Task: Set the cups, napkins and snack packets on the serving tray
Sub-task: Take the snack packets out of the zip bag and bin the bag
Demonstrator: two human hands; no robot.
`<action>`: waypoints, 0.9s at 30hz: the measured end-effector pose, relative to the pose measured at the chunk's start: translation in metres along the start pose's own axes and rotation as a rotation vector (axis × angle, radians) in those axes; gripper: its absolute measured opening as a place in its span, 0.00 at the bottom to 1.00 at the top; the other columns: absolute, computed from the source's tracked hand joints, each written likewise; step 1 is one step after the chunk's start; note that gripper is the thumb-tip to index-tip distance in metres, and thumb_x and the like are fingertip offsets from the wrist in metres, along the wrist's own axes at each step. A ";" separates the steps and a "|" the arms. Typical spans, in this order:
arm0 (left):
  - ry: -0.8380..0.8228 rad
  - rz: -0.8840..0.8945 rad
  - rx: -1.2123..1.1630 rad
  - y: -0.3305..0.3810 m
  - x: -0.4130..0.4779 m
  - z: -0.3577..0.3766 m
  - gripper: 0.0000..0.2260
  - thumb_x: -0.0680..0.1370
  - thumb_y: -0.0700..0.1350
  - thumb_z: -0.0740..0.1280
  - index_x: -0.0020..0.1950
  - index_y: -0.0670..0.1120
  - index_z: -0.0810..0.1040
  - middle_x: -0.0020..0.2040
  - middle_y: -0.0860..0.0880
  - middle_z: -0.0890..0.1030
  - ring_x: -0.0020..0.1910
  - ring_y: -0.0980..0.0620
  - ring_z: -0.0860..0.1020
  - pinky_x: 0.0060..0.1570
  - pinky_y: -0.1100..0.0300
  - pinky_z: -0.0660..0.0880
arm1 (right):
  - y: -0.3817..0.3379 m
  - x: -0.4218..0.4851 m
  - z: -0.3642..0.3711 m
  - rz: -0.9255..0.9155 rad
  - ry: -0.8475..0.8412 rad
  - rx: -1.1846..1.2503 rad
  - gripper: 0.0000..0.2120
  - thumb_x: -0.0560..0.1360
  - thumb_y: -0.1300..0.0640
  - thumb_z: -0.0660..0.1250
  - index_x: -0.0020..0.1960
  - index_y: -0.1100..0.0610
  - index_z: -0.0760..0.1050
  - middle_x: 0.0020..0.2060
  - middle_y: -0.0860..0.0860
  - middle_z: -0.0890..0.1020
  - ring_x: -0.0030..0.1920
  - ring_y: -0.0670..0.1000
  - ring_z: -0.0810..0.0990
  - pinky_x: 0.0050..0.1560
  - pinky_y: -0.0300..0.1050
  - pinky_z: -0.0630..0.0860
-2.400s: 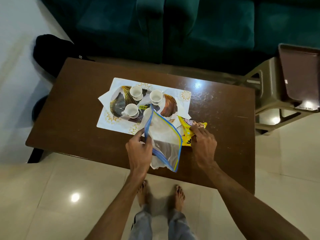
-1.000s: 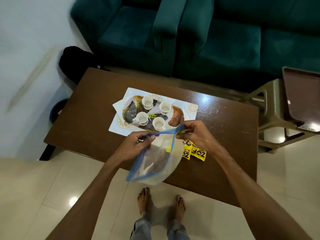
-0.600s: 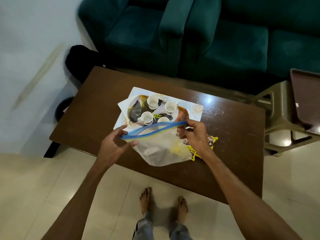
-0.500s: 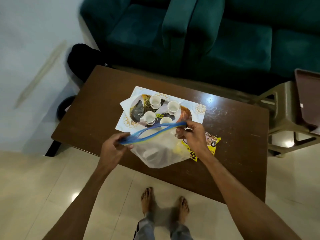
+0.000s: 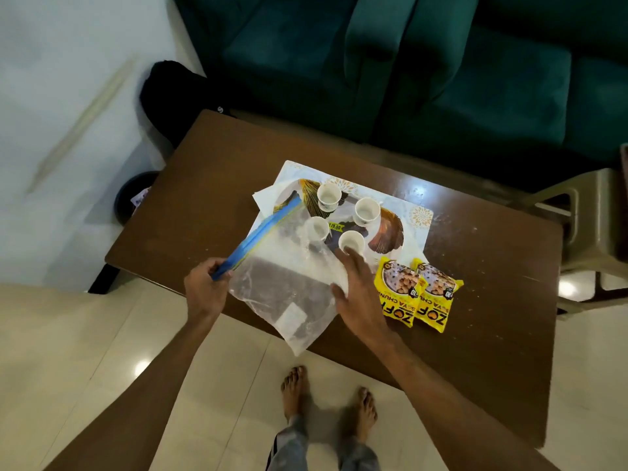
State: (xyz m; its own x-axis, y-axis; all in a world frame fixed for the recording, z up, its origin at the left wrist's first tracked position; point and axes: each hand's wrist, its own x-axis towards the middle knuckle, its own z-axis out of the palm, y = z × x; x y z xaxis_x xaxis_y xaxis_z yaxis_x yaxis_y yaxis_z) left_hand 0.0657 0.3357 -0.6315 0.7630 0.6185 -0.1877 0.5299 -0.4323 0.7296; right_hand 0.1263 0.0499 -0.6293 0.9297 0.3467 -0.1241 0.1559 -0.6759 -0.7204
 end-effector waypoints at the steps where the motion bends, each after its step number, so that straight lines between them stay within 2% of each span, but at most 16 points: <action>1: 0.026 -0.012 0.023 -0.007 0.002 -0.001 0.09 0.73 0.34 0.73 0.53 0.40 0.84 0.45 0.44 0.84 0.42 0.47 0.81 0.41 0.60 0.73 | -0.002 -0.004 0.009 -0.021 -0.042 -0.065 0.34 0.76 0.62 0.68 0.78 0.52 0.60 0.77 0.54 0.62 0.77 0.54 0.61 0.74 0.52 0.65; 5: 0.107 -0.110 0.010 -0.034 0.006 -0.003 0.12 0.72 0.30 0.71 0.55 0.38 0.82 0.48 0.39 0.84 0.46 0.40 0.81 0.43 0.59 0.72 | 0.006 -0.015 0.046 -0.037 -0.240 -0.284 0.32 0.77 0.57 0.68 0.78 0.49 0.60 0.78 0.55 0.60 0.78 0.57 0.58 0.74 0.58 0.65; 9: 0.036 -0.133 0.028 -0.051 0.002 -0.001 0.26 0.73 0.36 0.74 0.70 0.40 0.73 0.66 0.39 0.77 0.64 0.39 0.76 0.63 0.49 0.73 | 0.009 -0.015 0.067 0.005 -0.410 -0.356 0.34 0.80 0.50 0.65 0.81 0.48 0.53 0.82 0.54 0.48 0.81 0.58 0.49 0.77 0.62 0.57; 10: 0.001 -0.091 0.031 -0.052 -0.002 -0.001 0.29 0.74 0.42 0.75 0.73 0.40 0.70 0.70 0.39 0.73 0.68 0.39 0.72 0.66 0.50 0.70 | 0.009 -0.014 0.070 0.008 -0.424 -0.366 0.34 0.80 0.50 0.65 0.81 0.48 0.52 0.82 0.54 0.46 0.81 0.58 0.47 0.78 0.62 0.56; 11: -0.038 -0.038 0.036 -0.052 -0.007 0.000 0.34 0.74 0.53 0.73 0.75 0.41 0.68 0.73 0.39 0.68 0.72 0.40 0.68 0.67 0.51 0.67 | 0.008 -0.012 0.072 0.014 -0.427 -0.370 0.34 0.81 0.50 0.64 0.81 0.48 0.51 0.82 0.54 0.45 0.81 0.58 0.46 0.77 0.62 0.55; 12: -0.074 0.018 0.042 -0.054 -0.013 0.002 0.40 0.73 0.66 0.67 0.76 0.42 0.66 0.76 0.40 0.64 0.75 0.43 0.64 0.68 0.53 0.65 | 0.007 -0.010 0.073 0.021 -0.425 -0.369 0.34 0.81 0.51 0.64 0.81 0.48 0.51 0.82 0.54 0.44 0.81 0.57 0.45 0.77 0.61 0.54; 13: -0.112 0.072 0.051 -0.055 -0.020 0.004 0.46 0.70 0.75 0.60 0.77 0.44 0.65 0.78 0.41 0.61 0.76 0.45 0.62 0.68 0.53 0.64 | 0.006 -0.009 0.075 0.030 -0.420 -0.364 0.34 0.81 0.51 0.64 0.81 0.49 0.51 0.82 0.54 0.44 0.81 0.57 0.45 0.77 0.61 0.54; 14: -0.149 0.116 0.066 -0.058 -0.025 0.008 0.47 0.69 0.78 0.55 0.77 0.45 0.65 0.79 0.41 0.60 0.77 0.47 0.60 0.68 0.52 0.64 | 0.004 -0.008 0.075 0.037 -0.415 -0.360 0.34 0.81 0.52 0.64 0.81 0.49 0.51 0.82 0.54 0.44 0.81 0.57 0.44 0.77 0.60 0.53; 18: -0.277 0.219 0.099 -0.063 -0.038 0.021 0.43 0.73 0.76 0.53 0.77 0.47 0.65 0.78 0.43 0.63 0.77 0.46 0.61 0.69 0.49 0.69 | 0.000 -0.008 0.073 0.045 -0.397 -0.350 0.34 0.81 0.53 0.64 0.81 0.49 0.51 0.82 0.54 0.43 0.81 0.56 0.44 0.78 0.59 0.54; 22: -0.382 0.248 0.111 -0.058 -0.055 0.029 0.44 0.74 0.76 0.51 0.78 0.46 0.65 0.79 0.45 0.63 0.79 0.49 0.59 0.72 0.54 0.63 | -0.004 -0.014 0.069 0.072 -0.343 -0.305 0.33 0.81 0.51 0.63 0.81 0.49 0.53 0.82 0.52 0.44 0.81 0.55 0.44 0.79 0.56 0.54; 27: -0.485 0.206 0.140 -0.054 -0.070 0.024 0.40 0.74 0.70 0.56 0.79 0.47 0.62 0.79 0.45 0.62 0.79 0.47 0.58 0.74 0.49 0.63 | -0.011 -0.029 0.060 0.124 -0.254 -0.270 0.30 0.80 0.51 0.65 0.79 0.50 0.59 0.81 0.53 0.53 0.81 0.55 0.50 0.78 0.53 0.55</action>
State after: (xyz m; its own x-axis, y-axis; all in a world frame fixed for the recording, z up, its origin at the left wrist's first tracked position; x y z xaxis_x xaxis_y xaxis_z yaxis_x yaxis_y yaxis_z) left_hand -0.0075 0.2999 -0.6740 0.9219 0.1521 -0.3563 0.3703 -0.6165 0.6949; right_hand 0.0779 0.0859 -0.6587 0.8401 0.3788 -0.3884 0.1612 -0.8579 -0.4880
